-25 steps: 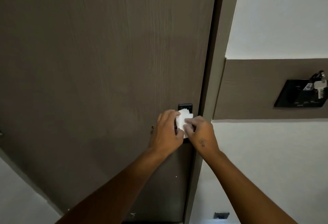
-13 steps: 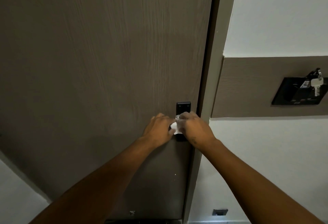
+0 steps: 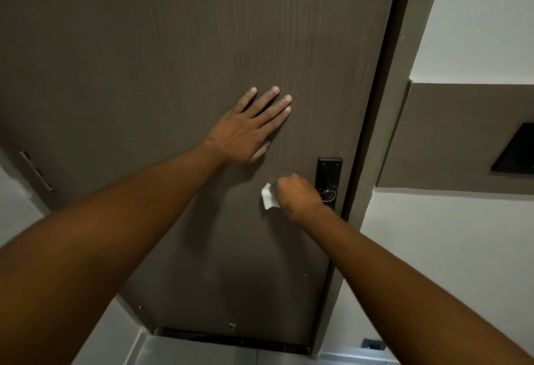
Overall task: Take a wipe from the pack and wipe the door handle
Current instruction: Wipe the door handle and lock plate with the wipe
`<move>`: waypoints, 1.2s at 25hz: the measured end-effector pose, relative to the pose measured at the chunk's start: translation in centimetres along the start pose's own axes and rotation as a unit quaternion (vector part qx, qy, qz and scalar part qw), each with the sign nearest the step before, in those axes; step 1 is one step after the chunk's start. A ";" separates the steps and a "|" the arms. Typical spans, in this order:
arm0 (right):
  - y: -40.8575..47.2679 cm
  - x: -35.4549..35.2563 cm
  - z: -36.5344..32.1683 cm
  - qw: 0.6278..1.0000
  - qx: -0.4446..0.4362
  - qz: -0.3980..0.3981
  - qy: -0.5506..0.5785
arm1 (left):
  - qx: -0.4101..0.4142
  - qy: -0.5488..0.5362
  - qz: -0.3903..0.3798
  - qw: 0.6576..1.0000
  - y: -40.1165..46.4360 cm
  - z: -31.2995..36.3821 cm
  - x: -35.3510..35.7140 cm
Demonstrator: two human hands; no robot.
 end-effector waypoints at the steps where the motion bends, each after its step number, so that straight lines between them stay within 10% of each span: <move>1: -0.1 0.3 -0.6 1.000 -0.007 -0.010 0.000 | 0.017 0.007 0.001 1.000 0.0 -0.1 0.1; 8: -0.6 0.7 8.1 0.986 0.160 -0.051 0.001 | 0.067 0.007 0.057 0.996 -2.0 -2.8 2.0; 12: -0.4 1.9 0.2 0.998 -0.033 0.036 -0.026 | 0.052 0.009 0.095 0.994 -1.9 -2.2 2.3; 18: -2.3 2.1 1.2 0.979 -0.001 0.197 0.052 | 0.070 0.019 0.157 0.985 -1.5 -2.3 2.9; 30: -6.4 4.0 12.3 0.781 0.367 0.322 0.389 | 0.069 0.030 0.167 0.983 -1.2 -2.4 3.5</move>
Point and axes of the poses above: each hand's wrist, its own y-axis towards the middle knuckle, its own x-axis out of the palm, z = x × y, the point moved 8 cm from there along y, towards the middle knuckle, and after that the axes turned 2 degrees about x, right-handed, at the moved point
